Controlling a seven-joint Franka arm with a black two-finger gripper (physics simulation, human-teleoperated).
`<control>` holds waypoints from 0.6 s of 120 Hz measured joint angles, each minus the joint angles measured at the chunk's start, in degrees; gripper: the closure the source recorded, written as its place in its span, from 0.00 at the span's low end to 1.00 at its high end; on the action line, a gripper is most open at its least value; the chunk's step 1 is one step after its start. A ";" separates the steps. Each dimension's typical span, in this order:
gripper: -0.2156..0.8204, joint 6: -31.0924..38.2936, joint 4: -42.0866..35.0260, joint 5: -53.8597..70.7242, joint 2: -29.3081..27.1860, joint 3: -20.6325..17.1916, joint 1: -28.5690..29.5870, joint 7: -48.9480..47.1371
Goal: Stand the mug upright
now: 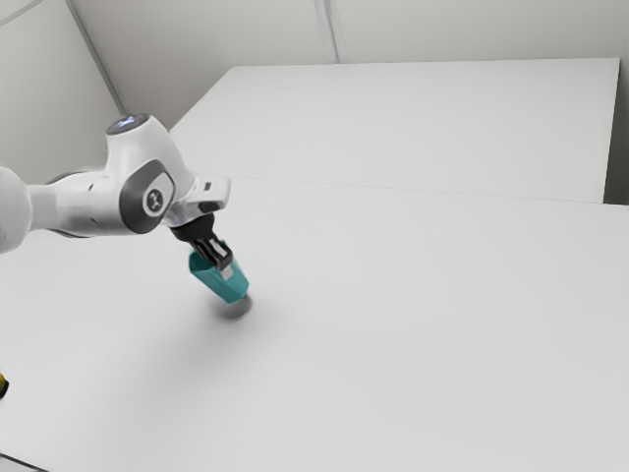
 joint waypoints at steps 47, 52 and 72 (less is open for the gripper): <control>0.97 3.37 -1.41 -0.01 0.21 -0.10 -3.16 -8.03; 0.97 3.00 -1.81 -0.11 -0.17 -0.10 -2.82 -8.76; 0.97 1.93 -3.48 -0.33 -1.23 -0.09 -1.64 -11.23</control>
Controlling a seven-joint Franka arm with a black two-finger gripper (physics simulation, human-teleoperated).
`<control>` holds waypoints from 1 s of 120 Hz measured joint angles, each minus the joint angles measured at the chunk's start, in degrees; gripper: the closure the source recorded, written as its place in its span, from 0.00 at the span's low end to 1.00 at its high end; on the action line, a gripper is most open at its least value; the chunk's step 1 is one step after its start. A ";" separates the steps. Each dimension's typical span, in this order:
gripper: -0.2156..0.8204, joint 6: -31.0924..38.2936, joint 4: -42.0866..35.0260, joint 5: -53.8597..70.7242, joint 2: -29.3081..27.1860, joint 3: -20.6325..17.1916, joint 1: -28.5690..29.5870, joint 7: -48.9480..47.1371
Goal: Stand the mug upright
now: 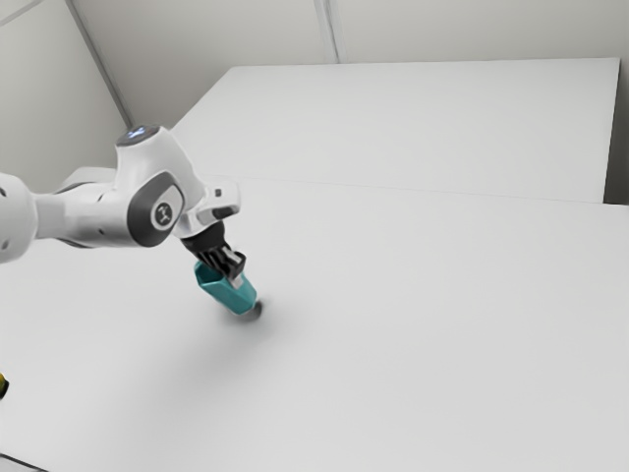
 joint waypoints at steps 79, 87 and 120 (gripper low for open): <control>0.71 -2.97 -1.92 -0.27 -0.93 -1.55 -0.48 -4.95; 0.60 -3.09 -1.87 -0.32 -0.89 -1.59 -0.39 -5.15; 0.33 -3.16 0.05 -0.47 -1.57 -1.58 -0.38 -5.76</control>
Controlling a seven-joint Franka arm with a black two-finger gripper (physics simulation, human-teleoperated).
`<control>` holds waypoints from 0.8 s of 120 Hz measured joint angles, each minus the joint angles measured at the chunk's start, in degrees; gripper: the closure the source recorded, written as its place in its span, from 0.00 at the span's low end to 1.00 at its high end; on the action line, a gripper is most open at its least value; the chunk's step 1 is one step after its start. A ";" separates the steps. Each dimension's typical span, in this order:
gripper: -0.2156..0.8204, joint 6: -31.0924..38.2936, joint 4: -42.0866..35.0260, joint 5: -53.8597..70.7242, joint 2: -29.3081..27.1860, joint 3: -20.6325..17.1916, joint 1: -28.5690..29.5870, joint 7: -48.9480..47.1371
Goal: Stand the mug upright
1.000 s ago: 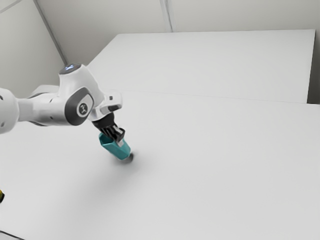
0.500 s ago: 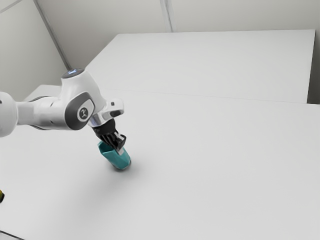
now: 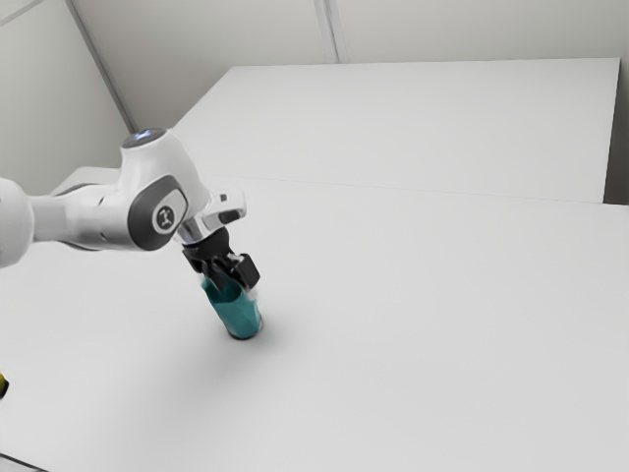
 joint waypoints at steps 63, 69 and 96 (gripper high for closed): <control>0.22 -22.47 36.93 0.86 5.25 9.03 -7.71 2.74; 0.22 -24.58 37.63 0.86 5.49 7.14 -5.59 3.12; 0.21 -29.25 38.56 0.90 6.05 3.67 -1.26 4.38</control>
